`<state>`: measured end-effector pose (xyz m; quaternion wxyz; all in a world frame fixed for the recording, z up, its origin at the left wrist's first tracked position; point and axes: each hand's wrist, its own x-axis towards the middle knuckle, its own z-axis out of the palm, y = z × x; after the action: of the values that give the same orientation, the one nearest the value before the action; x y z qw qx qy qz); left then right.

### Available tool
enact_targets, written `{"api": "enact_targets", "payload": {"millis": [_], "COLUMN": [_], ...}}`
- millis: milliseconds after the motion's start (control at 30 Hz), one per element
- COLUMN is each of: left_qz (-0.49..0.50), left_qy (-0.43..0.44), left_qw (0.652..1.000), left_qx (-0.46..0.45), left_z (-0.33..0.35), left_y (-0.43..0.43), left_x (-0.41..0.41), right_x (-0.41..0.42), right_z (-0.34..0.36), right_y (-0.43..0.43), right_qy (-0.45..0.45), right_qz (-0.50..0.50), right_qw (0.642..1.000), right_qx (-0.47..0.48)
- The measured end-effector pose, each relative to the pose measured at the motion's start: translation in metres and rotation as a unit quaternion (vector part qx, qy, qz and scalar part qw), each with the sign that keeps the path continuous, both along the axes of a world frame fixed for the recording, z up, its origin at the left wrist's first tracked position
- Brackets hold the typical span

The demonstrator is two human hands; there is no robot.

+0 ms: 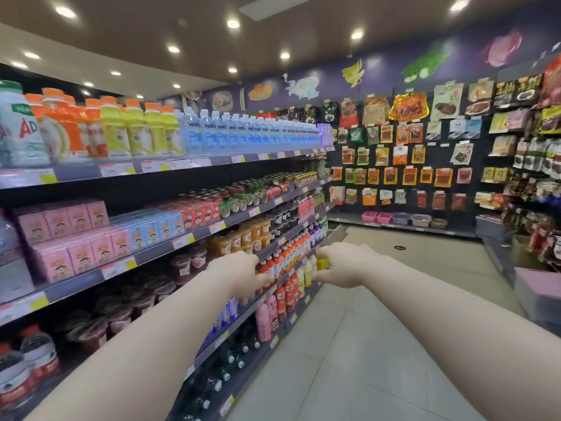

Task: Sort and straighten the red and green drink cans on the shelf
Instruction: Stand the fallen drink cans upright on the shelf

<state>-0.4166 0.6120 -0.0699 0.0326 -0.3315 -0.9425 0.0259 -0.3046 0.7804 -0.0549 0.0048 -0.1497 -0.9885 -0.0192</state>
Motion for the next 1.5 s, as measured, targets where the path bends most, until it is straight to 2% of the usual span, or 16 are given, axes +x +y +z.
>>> {"api": "enact_targets", "payload": {"millis": [200,400,1167,1367,1500], "left_qz": [0.032,0.064,0.122,0.173,0.228], "left_qy": [-0.014,-0.02,-0.022,-0.006,-0.01], "left_qw": [0.999,0.998,0.992,0.985,0.974], "left_qx": [0.02,0.007,0.026,-0.001,0.019], "left_z": [0.0,-0.003,-0.011,-0.027,-0.028], "left_y": [0.087,0.133,0.258,0.274,0.288], "left_x": [-0.054,-0.112,-0.438,-0.498,-0.538], "right_x": [-0.062,-0.139,-0.486,-0.583,-0.645], "right_z": [0.005,0.0,-0.013,-0.025,-0.022], "right_y": [0.093,0.151,0.28,0.303,0.321], "right_qy": [-0.022,-0.023,-0.011,-0.019,-0.022], "right_qz": [0.031,0.084,0.156,0.225,0.281], "right_qw": [0.999,0.996,0.988,0.974,0.959], "right_qx": [0.013,0.012,0.002,-0.001,0.016]}}
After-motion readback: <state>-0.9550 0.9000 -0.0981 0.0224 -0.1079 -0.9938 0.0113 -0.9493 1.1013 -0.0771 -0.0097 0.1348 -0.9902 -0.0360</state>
